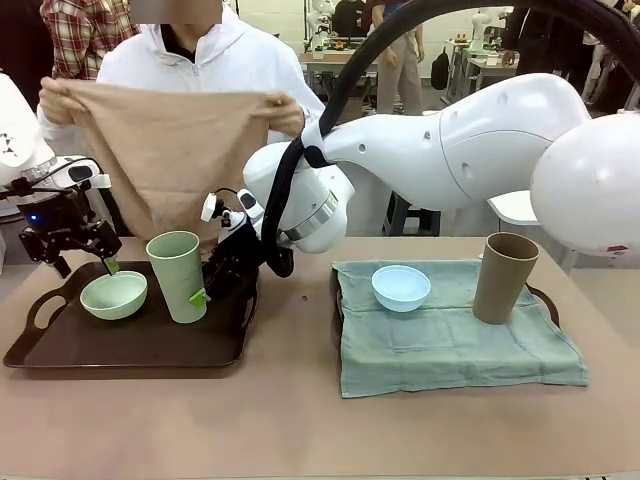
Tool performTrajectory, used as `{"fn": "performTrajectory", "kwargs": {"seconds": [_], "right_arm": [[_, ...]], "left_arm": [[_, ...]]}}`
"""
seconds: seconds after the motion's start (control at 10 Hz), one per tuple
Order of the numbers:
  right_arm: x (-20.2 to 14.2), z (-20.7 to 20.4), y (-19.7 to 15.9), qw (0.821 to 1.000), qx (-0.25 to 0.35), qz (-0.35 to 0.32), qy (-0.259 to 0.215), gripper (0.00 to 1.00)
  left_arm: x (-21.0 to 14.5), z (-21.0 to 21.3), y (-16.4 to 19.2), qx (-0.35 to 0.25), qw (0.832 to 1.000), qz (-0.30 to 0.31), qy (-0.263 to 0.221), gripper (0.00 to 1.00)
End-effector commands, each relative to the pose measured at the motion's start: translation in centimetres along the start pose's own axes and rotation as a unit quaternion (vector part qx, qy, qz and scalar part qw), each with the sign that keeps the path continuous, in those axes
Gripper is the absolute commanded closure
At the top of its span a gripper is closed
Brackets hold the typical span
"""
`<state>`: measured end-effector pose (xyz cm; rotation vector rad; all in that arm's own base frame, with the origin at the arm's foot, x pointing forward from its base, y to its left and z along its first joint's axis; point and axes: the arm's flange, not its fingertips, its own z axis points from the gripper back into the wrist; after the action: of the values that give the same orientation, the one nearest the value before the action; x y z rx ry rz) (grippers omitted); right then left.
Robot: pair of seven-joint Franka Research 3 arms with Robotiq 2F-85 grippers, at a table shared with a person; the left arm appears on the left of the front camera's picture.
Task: Set up a tray with a mat and arrange the tableware.
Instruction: Pick up the Picnic Bowl and Reusable plastic cup from the Handle tray in front of the human's position and hold them in the air.
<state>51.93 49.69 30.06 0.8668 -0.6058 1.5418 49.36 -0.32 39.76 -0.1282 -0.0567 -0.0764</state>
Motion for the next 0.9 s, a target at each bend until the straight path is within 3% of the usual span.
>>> {"fn": "performTrajectory", "kwargs": {"seconds": [0.0, 0.4, 0.8], "right_arm": [[0.7, -1.0, -1.1, 1.000, -0.017, -0.005, 0.013, 0.00], [1.2, -2.9, -2.1, 1.000, -0.007, -0.004, 0.008, 0.00], [1.3, -3.1, -2.6, 1.000, -0.010, -0.002, -0.002, 0.00]], "left_arm": [[0.1, -0.8, -0.3, 0.008, 1.000, -0.028, -0.011, 0.00], [0.5, -2.8, -0.3, 0.018, 0.998, -0.065, -0.012, 0.00], [1.6, -4.4, 0.7, 0.053, 0.997, -0.062, -0.002, 0.00]]}}
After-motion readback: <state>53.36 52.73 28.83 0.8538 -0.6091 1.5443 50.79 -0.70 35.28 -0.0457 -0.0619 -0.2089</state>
